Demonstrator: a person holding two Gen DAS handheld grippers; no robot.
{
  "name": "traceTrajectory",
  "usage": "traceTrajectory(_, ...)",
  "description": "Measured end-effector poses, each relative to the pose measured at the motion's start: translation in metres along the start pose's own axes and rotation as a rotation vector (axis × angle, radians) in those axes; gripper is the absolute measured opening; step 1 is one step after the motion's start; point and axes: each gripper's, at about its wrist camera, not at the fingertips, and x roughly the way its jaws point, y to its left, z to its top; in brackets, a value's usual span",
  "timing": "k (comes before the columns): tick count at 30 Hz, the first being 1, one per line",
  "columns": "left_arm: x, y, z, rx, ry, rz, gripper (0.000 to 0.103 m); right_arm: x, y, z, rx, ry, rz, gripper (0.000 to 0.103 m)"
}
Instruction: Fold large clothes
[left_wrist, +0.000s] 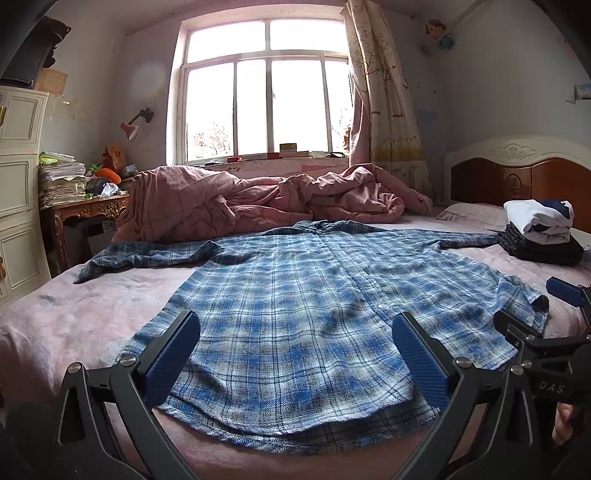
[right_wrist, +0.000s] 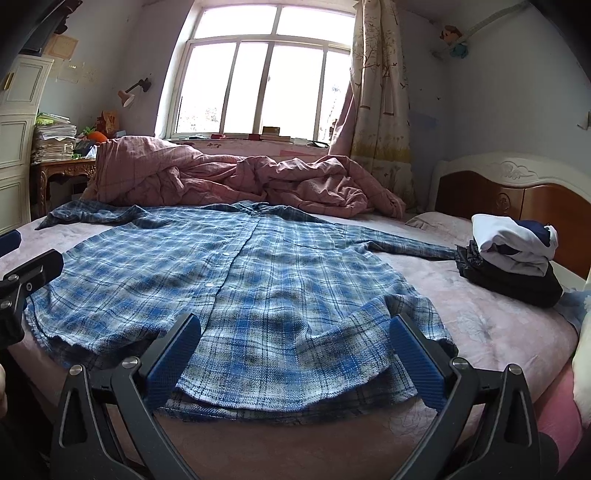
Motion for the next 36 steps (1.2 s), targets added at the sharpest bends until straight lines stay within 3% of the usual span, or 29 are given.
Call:
traceTrajectory(14,-0.01,0.018,0.008,-0.055,-0.054,0.019,0.103,0.002,0.0,-0.003,0.018,0.001,-0.004,0.103)
traceTrajectory(22,-0.002,0.018,0.003,-0.054,-0.02,0.02,0.103,-0.004,-0.001,-0.002,0.008,-0.02,-0.006,0.103)
traceTrajectory(29,-0.016,0.016,0.004,-0.055,-0.097,0.005,0.103,-0.005,-0.003,-0.002,0.003,-0.031,-0.021,0.103)
traceTrajectory(36,-0.018,0.014,0.005,-0.037,-0.113,0.015,0.103,-0.007,-0.001,-0.002,-0.004,-0.045,-0.021,0.103)
